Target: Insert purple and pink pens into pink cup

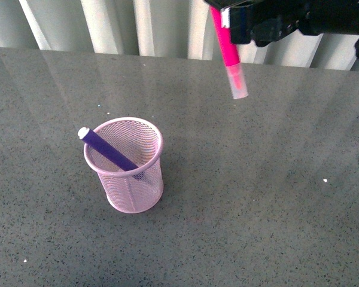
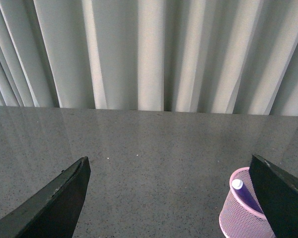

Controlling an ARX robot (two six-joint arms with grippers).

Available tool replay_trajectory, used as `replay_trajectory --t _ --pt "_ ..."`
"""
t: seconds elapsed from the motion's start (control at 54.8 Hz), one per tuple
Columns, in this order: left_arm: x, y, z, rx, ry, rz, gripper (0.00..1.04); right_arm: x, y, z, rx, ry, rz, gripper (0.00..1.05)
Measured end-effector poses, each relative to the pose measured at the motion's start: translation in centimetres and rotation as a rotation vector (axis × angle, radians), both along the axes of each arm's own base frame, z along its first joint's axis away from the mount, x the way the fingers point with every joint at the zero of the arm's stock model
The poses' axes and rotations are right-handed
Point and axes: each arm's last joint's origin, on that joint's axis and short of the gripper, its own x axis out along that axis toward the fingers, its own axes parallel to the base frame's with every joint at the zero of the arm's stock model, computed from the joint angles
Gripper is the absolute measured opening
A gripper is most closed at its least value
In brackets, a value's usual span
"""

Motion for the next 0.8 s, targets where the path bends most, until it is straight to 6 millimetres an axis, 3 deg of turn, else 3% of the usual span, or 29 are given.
replay_trajectory --t 0.365,0.804 --pt "0.0 0.0 0.0 0.000 0.000 0.000 0.98 -0.2 3.2 -0.5 0.046 0.042 0.165 0.11" --pt "0.0 0.0 0.0 0.000 0.000 0.000 0.98 1.3 5.8 -1.2 0.059 0.049 0.244 0.11"
